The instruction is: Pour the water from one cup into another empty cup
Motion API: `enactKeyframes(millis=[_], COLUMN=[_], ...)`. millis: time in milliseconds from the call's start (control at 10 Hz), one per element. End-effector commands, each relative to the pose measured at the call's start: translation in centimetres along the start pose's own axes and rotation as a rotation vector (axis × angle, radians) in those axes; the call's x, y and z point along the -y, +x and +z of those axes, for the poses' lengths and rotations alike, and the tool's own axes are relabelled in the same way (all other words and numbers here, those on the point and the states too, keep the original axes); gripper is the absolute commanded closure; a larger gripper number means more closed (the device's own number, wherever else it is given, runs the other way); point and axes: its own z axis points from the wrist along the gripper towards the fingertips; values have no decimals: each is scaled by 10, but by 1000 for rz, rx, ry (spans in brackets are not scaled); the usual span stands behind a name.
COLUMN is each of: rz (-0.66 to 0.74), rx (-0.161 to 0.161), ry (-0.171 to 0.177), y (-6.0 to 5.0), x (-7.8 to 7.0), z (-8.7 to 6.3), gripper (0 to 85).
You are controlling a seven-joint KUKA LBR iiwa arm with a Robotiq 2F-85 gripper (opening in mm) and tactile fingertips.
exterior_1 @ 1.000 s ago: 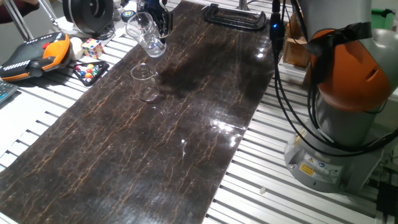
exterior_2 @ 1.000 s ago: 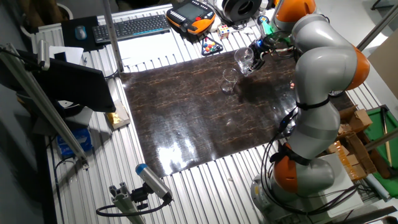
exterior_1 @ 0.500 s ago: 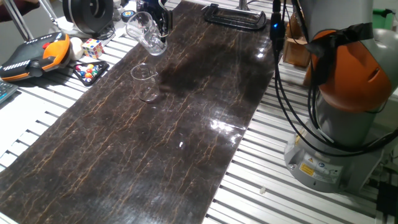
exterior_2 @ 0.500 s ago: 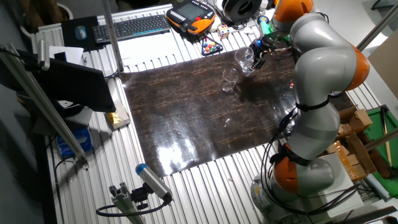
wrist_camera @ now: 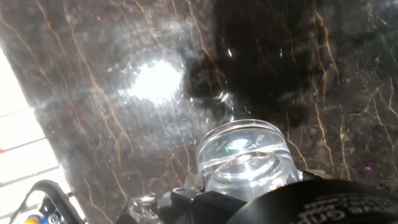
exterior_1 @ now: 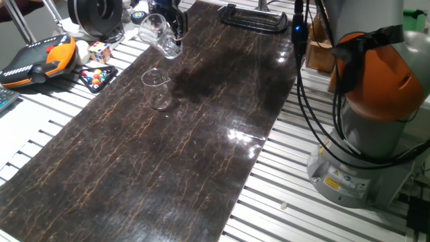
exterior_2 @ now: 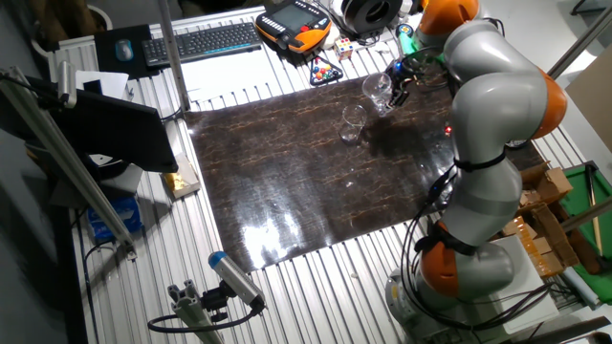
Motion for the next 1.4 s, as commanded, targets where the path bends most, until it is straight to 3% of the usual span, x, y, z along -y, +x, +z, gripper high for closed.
enactKeyframes(millis=[0, 900, 1300], rz=[6, -4, -35], rx=[9, 115, 169], ry=[-3, -48, -62], y=[0, -2, -9], x=[0, -1, -2], z=[0, 5, 7], gripper=[843, 843, 843])
